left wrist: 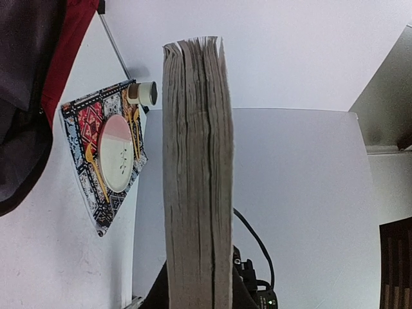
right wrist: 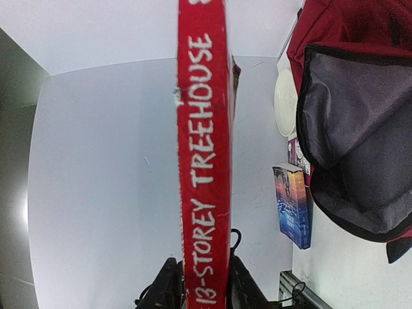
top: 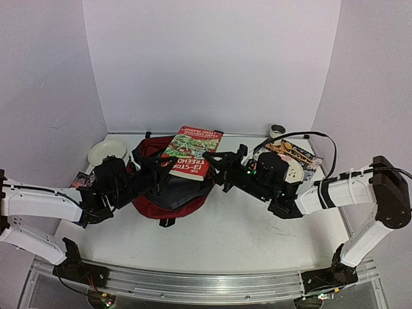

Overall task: Pack the student bag
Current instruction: Pass from the right arm to the left, then adjust the student bag at the center of the board.

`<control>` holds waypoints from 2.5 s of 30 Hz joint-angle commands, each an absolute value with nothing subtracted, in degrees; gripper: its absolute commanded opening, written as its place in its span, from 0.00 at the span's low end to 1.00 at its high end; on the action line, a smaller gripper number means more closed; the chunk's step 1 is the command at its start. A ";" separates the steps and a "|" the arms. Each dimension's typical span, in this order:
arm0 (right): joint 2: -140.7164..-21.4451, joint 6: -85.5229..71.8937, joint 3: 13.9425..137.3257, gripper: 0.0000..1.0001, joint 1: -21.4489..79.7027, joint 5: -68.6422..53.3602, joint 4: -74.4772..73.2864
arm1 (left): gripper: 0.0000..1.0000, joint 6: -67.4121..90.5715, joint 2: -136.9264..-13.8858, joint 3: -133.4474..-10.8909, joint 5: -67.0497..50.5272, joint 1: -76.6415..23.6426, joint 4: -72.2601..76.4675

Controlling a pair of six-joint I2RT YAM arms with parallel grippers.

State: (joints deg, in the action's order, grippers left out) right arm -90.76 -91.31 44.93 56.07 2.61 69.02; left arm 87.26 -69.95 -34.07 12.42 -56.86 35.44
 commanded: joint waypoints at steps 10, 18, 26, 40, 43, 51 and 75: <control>-91.60 -71.97 53.15 0.47 51.99 -3.52 51.34 | 0.00 86.79 -56.53 -23.89 8.60 -42.35 33.94; -99.96 -46.59 66.75 0.54 49.64 -6.74 27.43 | 0.00 86.25 -54.55 -22.60 -5.35 -31.90 29.77; -110.65 -23.43 81.37 0.56 49.36 -4.01 11.40 | 0.00 83.32 -56.24 -24.15 -19.57 -22.27 26.48; -123.43 -10.87 93.95 0.59 46.70 3.30 1.51 | 0.00 76.99 -56.22 -27.06 -24.84 -20.74 18.44; -123.58 -13.60 92.76 0.61 46.64 6.53 -0.25 | 0.00 74.77 -55.33 -28.39 -24.32 -20.74 15.48; -122.43 -20.08 88.38 0.55 46.55 8.13 -4.31 | 0.00 69.20 -52.77 -32.84 -21.98 -20.74 4.08; -108.55 -40.85 77.44 0.15 66.00 10.28 -9.34 | 0.00 71.40 -43.42 -27.19 -25.41 -20.74 -5.77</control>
State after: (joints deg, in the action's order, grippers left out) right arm -112.87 -40.98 76.14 64.06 10.76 -6.69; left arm 72.02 -44.62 -26.92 -24.03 -20.99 -8.02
